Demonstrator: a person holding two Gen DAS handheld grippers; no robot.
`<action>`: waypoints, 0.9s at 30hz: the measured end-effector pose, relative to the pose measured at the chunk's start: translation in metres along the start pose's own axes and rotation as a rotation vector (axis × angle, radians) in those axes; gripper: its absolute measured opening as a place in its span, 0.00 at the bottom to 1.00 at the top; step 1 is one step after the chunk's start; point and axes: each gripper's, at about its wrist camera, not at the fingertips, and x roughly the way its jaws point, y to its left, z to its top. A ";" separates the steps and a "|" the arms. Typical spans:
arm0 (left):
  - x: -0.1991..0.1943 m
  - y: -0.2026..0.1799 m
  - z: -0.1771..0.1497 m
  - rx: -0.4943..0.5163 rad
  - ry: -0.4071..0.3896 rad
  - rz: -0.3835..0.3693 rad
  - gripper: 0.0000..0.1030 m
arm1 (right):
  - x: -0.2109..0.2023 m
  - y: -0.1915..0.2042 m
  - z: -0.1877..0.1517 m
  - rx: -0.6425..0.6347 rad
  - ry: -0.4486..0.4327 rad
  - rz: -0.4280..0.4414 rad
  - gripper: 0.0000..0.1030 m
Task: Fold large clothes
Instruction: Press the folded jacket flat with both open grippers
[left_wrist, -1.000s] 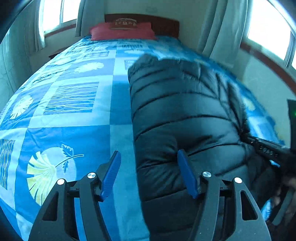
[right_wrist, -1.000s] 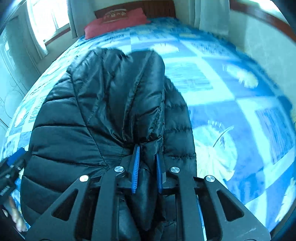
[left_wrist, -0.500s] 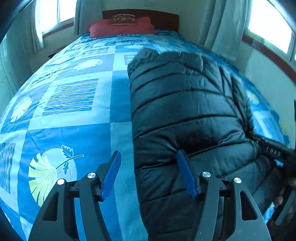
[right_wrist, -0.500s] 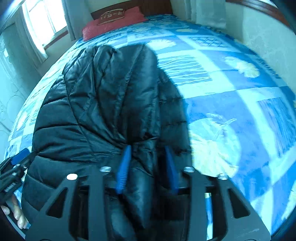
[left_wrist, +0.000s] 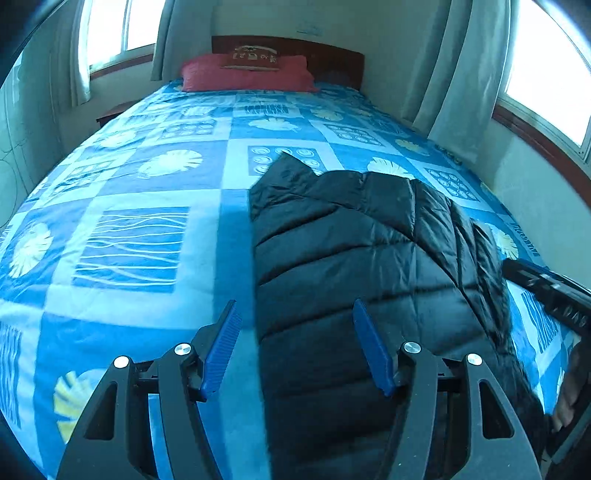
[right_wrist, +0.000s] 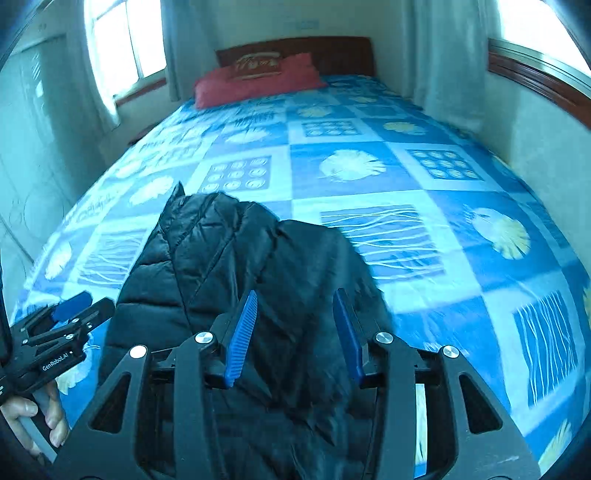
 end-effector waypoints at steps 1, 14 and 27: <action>0.006 -0.003 0.001 0.000 0.005 0.006 0.61 | 0.011 0.001 -0.001 -0.012 0.021 -0.025 0.41; 0.062 -0.023 -0.007 0.012 0.063 0.077 0.62 | 0.075 -0.023 -0.030 0.019 0.064 -0.061 0.45; 0.061 -0.022 -0.009 0.006 0.051 0.087 0.64 | 0.071 -0.022 -0.038 0.018 0.001 -0.068 0.45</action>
